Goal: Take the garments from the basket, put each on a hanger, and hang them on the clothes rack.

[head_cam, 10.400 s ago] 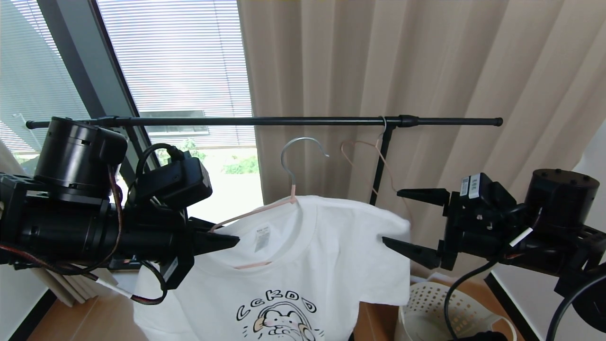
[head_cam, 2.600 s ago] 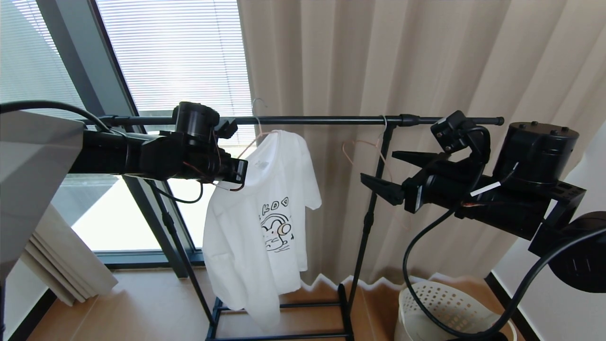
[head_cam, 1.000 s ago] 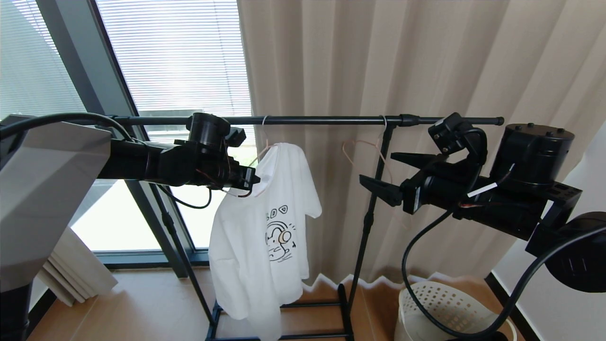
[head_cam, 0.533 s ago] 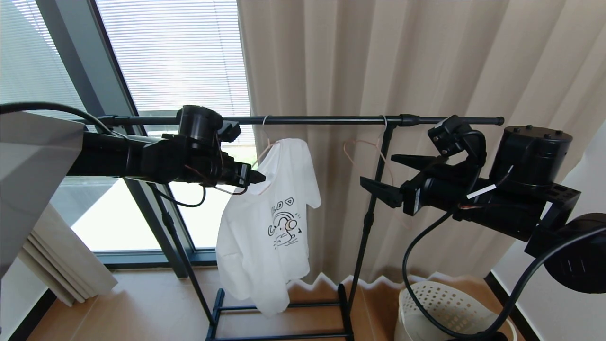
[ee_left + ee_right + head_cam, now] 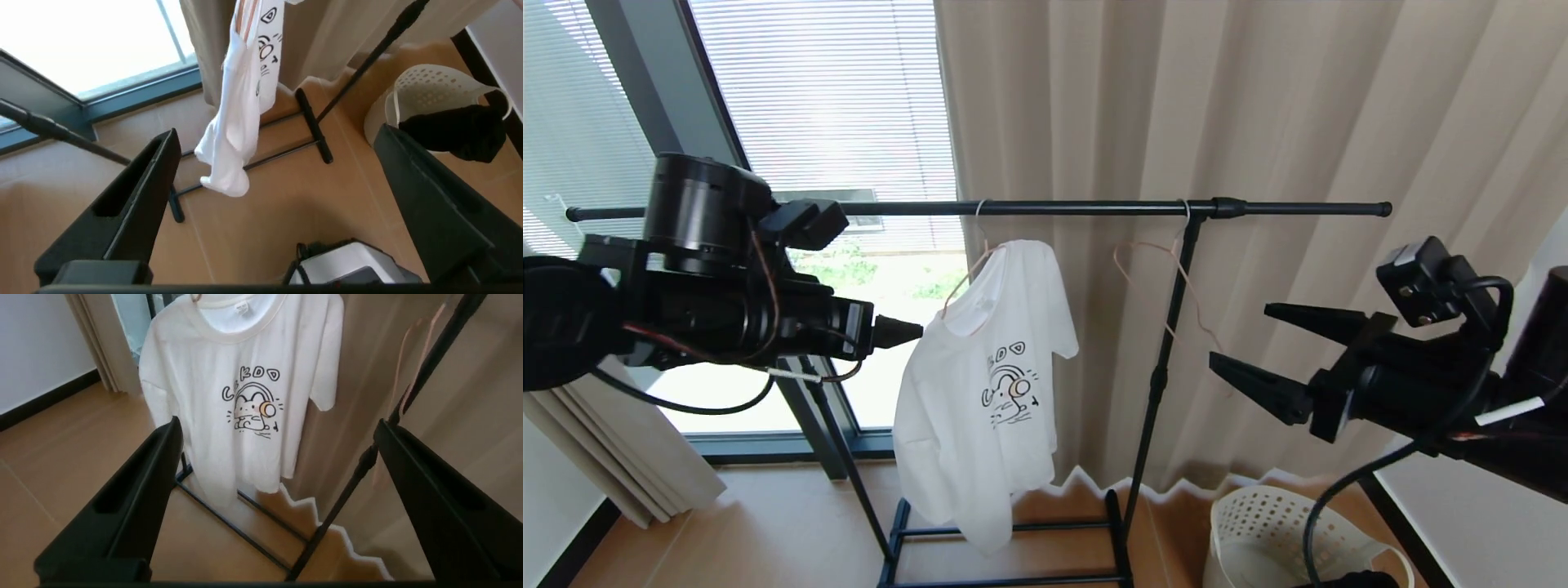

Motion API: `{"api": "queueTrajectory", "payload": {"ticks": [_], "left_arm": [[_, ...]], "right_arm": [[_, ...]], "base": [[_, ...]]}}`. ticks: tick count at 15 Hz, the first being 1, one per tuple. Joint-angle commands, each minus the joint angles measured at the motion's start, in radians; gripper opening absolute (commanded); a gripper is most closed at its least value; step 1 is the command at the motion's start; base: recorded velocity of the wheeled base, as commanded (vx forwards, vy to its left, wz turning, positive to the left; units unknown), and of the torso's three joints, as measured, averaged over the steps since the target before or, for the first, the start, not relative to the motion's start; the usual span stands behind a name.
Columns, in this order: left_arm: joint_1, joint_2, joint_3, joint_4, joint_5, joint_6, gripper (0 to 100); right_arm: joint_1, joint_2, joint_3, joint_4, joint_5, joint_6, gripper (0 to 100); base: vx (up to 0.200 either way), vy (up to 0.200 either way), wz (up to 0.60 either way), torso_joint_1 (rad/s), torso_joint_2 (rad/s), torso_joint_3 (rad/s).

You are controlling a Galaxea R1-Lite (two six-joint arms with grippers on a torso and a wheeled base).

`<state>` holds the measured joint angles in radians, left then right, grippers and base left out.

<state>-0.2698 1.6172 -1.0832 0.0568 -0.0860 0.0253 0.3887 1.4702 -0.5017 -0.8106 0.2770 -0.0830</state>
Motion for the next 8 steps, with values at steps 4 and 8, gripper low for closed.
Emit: {"api": "queueTrajectory", "payload": {"ticks": [4, 8], "left_arm": [[0.004, -0.579, 0.483, -0.034, -0.012, -0.002, 100], [0.004, -0.826, 0.749, -0.132, -0.011, -0.027, 100]], "right_arm": [[-0.013, -0.459, 0.324, 0.099, 0.004, 0.002, 100], [-0.033, -0.722, 0.425, 0.252, -0.001, 0.003, 100]], "base": [[0.0, 0.0, 0.0, 0.0, 0.0, 0.0], [0.0, 0.0, 0.0, 0.0, 0.0, 0.0]]}}
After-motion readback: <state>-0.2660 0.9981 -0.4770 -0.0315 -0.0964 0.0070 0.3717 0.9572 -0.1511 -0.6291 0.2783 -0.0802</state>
